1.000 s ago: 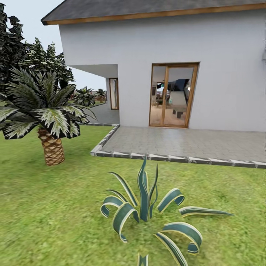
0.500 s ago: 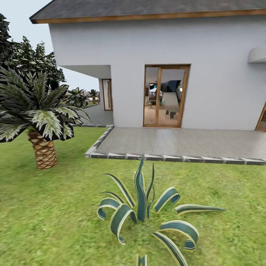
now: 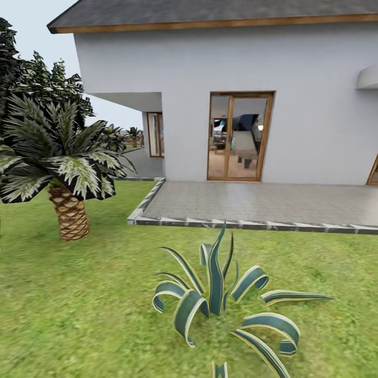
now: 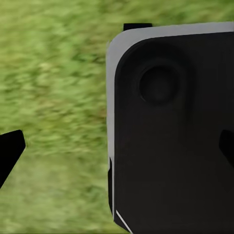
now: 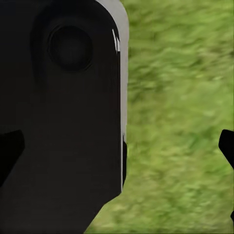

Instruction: Take the three Easter eggs out of the wicker basket on the lawn in the garden, then place them on the lawn next to a single tree (choose any tree) so that all three eggs are next to the same tree and none are left in the basket.

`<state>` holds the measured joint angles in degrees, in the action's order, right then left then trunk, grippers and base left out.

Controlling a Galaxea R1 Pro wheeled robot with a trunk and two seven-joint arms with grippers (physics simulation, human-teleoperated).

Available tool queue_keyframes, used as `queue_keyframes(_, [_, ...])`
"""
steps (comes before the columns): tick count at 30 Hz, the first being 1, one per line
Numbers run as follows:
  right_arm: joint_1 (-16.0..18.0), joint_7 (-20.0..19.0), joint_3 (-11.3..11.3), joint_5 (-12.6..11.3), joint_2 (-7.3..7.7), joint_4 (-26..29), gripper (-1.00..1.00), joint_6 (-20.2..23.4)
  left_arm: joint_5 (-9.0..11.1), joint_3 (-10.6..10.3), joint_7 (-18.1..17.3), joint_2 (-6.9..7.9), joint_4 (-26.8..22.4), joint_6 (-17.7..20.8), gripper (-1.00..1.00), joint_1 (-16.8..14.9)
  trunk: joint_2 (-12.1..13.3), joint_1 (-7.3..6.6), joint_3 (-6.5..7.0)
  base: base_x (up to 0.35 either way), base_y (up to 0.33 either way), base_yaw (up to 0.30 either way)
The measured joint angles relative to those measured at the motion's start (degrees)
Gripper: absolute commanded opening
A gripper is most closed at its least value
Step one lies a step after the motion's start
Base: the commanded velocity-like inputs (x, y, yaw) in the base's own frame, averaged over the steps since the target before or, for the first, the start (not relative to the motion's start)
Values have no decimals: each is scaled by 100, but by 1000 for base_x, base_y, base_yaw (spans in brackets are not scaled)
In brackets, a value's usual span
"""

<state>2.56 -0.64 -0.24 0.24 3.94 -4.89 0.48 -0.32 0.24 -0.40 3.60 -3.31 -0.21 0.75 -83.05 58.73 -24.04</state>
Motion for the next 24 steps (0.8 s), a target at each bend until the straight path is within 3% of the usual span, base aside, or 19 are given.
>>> queue_keyframes(6, [0,0,4,0,-3,1,100,0,0,0,0,0,0,-2,100,0,0,0,0,0,281,-43])
queue_keyframes(15, [0,-12,1,0,-9,-1,100,0,0,0,0,0,0,-2,100,0,0,0,7,4,61,-261])
queue_keyframes(24, [0,-3,0,0,-1,2,100,0,0,0,0,0,0,2,100,0,0,-1,16,79,279,-152])
